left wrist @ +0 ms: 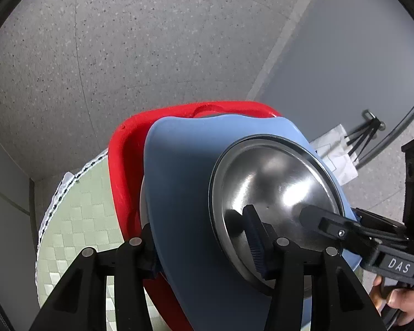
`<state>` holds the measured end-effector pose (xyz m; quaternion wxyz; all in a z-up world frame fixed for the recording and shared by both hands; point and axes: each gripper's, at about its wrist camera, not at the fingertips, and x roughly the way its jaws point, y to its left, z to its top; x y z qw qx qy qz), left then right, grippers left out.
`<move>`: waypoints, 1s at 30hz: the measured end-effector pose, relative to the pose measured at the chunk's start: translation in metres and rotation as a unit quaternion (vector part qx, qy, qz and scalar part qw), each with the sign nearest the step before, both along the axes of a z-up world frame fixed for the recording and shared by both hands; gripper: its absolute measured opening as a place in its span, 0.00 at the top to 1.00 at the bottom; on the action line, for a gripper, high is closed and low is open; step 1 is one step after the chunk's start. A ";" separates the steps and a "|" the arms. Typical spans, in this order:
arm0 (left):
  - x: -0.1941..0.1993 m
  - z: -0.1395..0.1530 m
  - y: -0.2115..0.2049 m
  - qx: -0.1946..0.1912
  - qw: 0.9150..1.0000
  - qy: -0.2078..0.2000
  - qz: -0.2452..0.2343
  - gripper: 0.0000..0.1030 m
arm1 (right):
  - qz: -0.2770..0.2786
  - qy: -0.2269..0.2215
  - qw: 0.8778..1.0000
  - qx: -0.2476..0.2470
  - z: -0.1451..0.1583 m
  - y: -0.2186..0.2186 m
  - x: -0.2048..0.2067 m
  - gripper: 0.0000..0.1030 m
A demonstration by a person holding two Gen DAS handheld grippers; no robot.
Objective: Organize plates and bowls
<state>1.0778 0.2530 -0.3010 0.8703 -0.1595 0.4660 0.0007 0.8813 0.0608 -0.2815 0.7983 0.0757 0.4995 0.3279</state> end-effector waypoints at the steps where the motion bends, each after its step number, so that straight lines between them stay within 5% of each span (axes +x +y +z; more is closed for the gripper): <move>1: 0.000 -0.001 0.000 0.000 1.000 -0.001 0.000 0.54 | 0.001 -0.004 1.000 -0.002 -0.001 0.001 0.000 0.54; 9: -0.005 0.001 -0.001 -0.002 1.000 -0.005 -0.005 0.43 | -0.020 -0.029 0.999 -0.010 0.011 -0.006 -0.005 0.40; 13: -0.018 0.018 -0.002 0.022 0.999 -0.036 0.007 0.17 | -0.031 -0.037 0.999 -0.003 0.017 -0.015 -0.011 0.39; 22: -0.066 0.052 0.000 0.036 0.997 -0.063 0.019 0.12 | -0.072 -0.075 0.994 -0.016 0.056 -0.032 -0.056 0.26; 30: -0.168 0.086 -0.037 0.078 0.992 -0.097 -0.011 0.04 | -0.127 -0.110 0.985 -0.035 0.083 -0.055 -0.142 0.22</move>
